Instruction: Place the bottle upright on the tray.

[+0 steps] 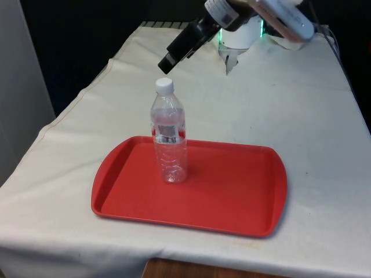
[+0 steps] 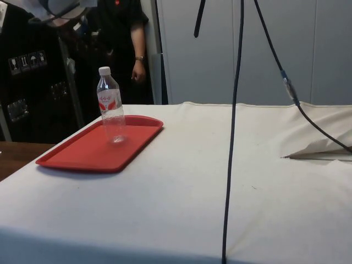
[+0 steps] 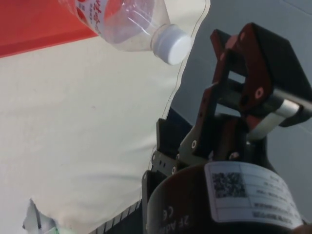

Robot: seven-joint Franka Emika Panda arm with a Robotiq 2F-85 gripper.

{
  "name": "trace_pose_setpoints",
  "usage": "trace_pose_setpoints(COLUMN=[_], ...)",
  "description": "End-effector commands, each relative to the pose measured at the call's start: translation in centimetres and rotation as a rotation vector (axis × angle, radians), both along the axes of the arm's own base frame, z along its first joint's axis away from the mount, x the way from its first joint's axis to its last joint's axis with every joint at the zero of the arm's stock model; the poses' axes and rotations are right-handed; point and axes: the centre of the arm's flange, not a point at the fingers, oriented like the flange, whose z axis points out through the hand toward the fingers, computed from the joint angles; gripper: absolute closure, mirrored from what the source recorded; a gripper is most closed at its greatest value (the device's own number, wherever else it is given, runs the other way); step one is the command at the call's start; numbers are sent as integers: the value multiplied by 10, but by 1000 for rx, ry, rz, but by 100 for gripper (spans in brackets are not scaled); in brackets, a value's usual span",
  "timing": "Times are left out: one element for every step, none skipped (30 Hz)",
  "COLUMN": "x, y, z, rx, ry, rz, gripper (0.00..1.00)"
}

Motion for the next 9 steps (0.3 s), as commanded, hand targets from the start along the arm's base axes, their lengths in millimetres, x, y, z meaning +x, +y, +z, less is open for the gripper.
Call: trace_pose_setpoints(x=[1, 0, 0, 0, 0, 0, 0, 0, -1], y=[0, 0, 0, 0, 1, 0, -1, 0, 0], z=[2, 3, 3, 3, 3, 2, 2, 3, 2], rx=[19, 18, 16, 14, 14, 10, 9, 8, 3], ry=[-14, -13, -11, -11, -10, -7, -6, -5, 1], rz=[13, 12, 11, 10, 9, 7, 5, 5, 1], gripper=[0, 0, 0, 0, 0, 0, 0, 0, 0])
